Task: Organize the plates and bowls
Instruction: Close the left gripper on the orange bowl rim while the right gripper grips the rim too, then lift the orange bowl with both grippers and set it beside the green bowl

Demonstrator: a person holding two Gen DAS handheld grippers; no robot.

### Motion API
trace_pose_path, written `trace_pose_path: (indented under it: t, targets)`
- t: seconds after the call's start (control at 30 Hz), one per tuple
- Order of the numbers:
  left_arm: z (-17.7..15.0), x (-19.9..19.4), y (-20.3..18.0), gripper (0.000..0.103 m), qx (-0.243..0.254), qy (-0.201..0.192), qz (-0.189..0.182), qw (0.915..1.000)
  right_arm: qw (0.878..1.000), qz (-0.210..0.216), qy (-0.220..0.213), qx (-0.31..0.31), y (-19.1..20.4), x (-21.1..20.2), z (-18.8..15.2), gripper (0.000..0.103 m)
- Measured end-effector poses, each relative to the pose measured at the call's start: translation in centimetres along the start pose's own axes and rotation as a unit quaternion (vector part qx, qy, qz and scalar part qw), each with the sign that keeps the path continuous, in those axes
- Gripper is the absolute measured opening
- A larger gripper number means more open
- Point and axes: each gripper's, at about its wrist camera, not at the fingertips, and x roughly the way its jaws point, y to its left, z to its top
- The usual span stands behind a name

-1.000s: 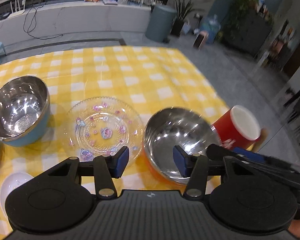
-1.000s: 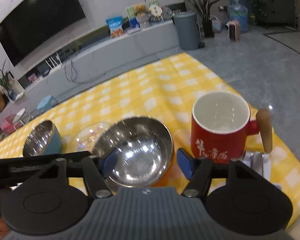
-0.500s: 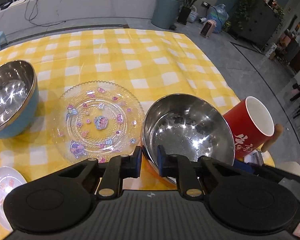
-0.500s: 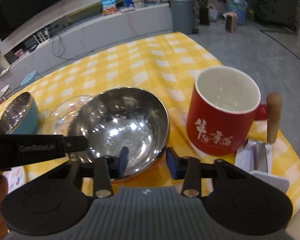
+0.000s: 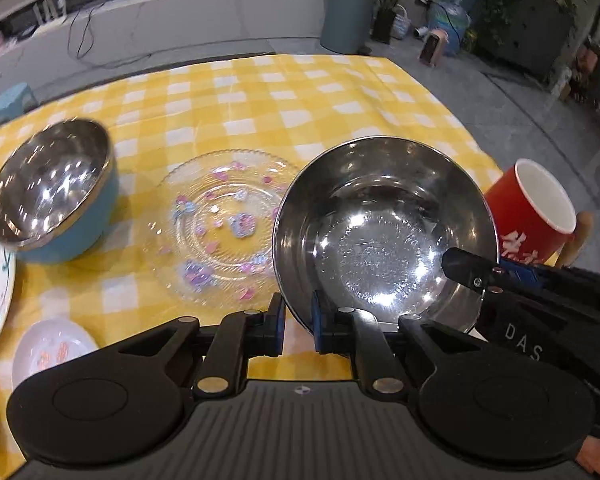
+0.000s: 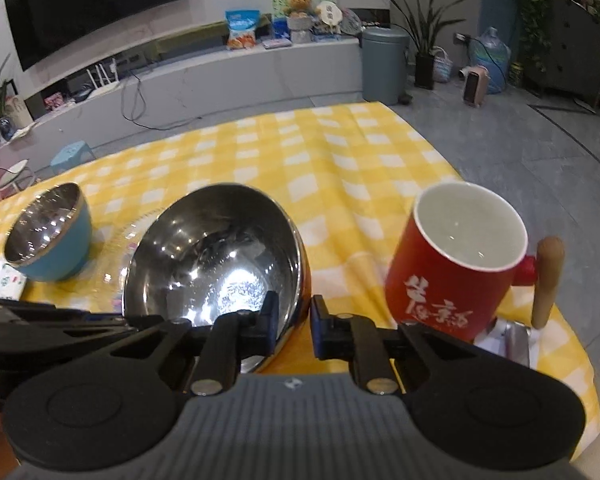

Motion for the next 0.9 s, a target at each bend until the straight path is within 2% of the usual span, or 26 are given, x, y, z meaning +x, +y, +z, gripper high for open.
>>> trace_pose_path:
  t: [0.13,0.37,0.53,0.67,0.73,0.83,0.9]
  targets:
    - [0.2,-2.0,1.1,0.015,-0.015,-0.013,-0.016,0.9997,1.0,0.01,-0.019,-0.009,0.7,-1.4,0.5,0.014]
    - [0.4,-7.6,4.3,0.013,-0.069,-0.053,-0.038,0.9955,0.996,0.061,-0.057,-0.009,1.9,-4.3,1.1,0.014]
    - [-1.1,-11.1,6.3,0.013,-0.091,-0.067,-0.017,0.9935,0.991,0.122,-0.052,-0.009,3.5,-5.5,1.1,0.014]
    - [-2.8,-12.7,7.6,0.013,-0.101,-0.061,0.014,0.9929,0.982,0.185,-0.027,-0.005,4.7,-5.5,0.4,0.013]
    - [-4.0,-13.4,8.7,0.013,-0.111,-0.05,0.015,0.9925,0.976,0.216,-0.002,0.006,5.1,-5.3,-0.5,0.014]
    - [-5.9,-14.3,9.7,0.014,-0.114,-0.044,0.026,0.9921,0.969,0.243,0.038,0.002,6.4,-4.9,-1.9,0.013]
    - [-7.1,-14.5,10.5,0.014,-0.121,-0.032,0.048,0.991,0.964,0.261,0.053,-0.006,7.9,-4.6,-2.3,0.013]
